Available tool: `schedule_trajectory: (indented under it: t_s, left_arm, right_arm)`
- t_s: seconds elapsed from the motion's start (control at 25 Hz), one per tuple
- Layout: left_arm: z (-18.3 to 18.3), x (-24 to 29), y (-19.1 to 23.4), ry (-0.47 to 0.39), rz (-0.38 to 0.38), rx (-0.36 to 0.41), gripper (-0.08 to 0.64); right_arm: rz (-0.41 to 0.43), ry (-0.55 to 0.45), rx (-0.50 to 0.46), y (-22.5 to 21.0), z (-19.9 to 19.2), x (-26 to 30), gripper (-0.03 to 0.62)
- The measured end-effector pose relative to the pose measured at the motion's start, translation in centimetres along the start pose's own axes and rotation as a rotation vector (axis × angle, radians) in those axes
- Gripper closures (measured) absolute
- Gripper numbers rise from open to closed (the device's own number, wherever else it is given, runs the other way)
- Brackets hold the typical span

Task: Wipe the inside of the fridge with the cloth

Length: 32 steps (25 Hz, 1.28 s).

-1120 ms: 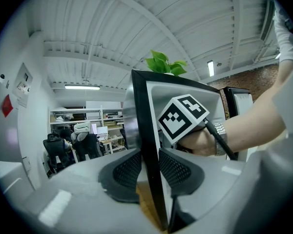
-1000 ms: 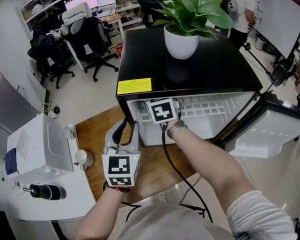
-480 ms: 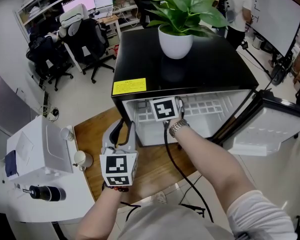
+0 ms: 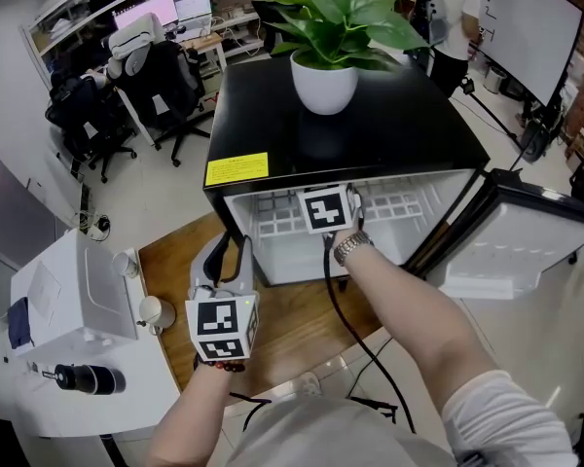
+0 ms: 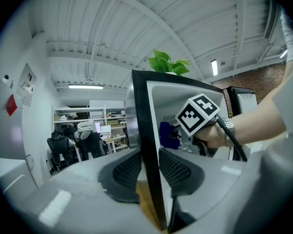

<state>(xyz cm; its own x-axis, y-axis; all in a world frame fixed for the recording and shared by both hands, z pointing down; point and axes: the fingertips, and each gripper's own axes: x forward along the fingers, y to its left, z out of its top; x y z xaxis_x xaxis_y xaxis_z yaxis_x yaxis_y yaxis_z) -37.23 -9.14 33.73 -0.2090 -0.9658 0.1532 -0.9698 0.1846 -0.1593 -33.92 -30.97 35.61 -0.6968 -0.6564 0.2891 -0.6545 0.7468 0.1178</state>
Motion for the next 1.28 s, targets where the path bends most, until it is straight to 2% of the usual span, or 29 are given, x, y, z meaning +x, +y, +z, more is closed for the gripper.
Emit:
schedule_trajectory:
  t_s: [0.24, 0.4, 1.28]
  left_arm:
    - [0.1, -0.1, 0.0, 0.002, 0.009, -0.011, 0.451]
    - [0.2, 0.1, -0.2, 0.004, 0.010, -0.016, 0.425]
    - [0.3, 0.1, -0.1, 0.008, 0.035, -0.047, 0.423]
  right_arm:
    - [-0.029, 0.008, 0.008, -1.9, -0.5, -0.7, 0.522]
    - [-0.049, 0.014, 0.011, -3.3, -0.9, -1.2, 0.522]
    - [-0.220, 0.055, 0.061, -12.7, -3.0, -3.9, 0.522]
